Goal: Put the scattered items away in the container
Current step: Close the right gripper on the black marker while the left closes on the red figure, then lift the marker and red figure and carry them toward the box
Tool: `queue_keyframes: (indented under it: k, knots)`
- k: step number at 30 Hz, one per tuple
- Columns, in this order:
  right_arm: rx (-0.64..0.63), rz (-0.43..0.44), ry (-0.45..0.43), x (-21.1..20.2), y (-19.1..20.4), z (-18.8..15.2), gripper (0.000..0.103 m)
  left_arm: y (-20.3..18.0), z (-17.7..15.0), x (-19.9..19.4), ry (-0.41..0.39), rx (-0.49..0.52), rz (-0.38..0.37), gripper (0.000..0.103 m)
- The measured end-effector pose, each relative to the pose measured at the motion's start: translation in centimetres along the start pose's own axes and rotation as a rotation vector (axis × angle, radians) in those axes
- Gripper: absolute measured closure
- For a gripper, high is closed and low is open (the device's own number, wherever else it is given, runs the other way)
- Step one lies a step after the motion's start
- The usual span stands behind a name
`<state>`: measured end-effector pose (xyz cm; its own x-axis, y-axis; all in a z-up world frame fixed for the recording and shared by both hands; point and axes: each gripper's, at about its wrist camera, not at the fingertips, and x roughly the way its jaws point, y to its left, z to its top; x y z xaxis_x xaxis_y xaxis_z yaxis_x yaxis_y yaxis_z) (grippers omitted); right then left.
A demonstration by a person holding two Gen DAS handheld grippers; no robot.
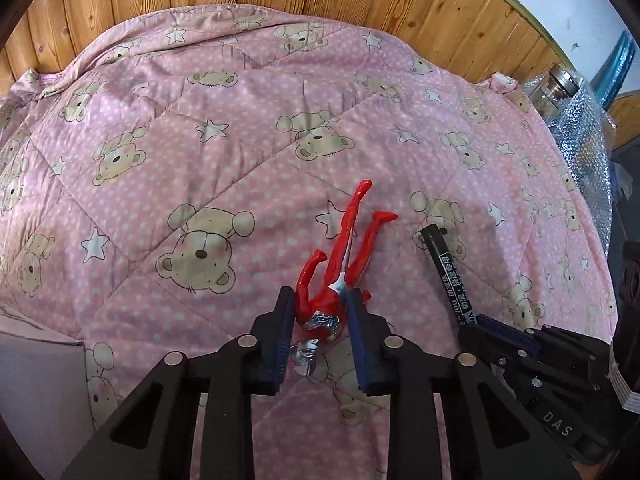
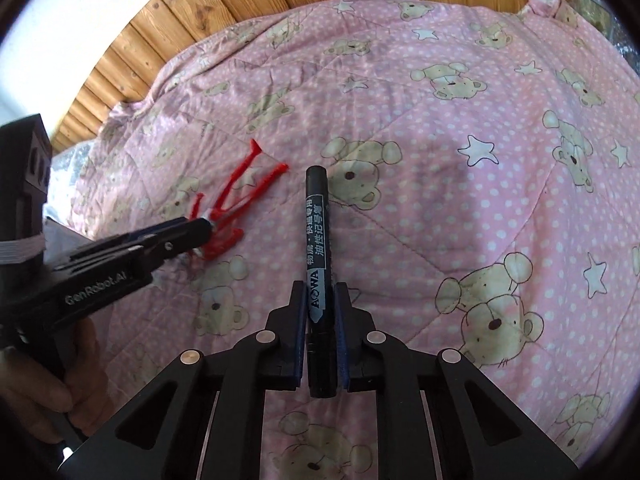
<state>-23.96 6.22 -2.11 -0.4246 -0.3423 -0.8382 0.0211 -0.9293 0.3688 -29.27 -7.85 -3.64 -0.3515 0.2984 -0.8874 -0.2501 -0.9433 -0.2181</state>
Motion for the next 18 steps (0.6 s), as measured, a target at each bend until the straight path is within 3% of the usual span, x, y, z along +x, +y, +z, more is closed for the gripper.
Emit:
queue_keyframes:
  k: [11, 18]
  knots:
    - [0.043, -0.01, 0.006, -0.4, -0.7, -0.6, 0.089, -2.1, 0.4, 0.7, 0.013, 0.039, -0.044, 0.083]
    - [0.083, 0.016, 0.02, 0.4, -1.9, -0.8, 0.088, -3.3, 0.0, 2.8, 0.055, 0.065, -0.041, 0.08]
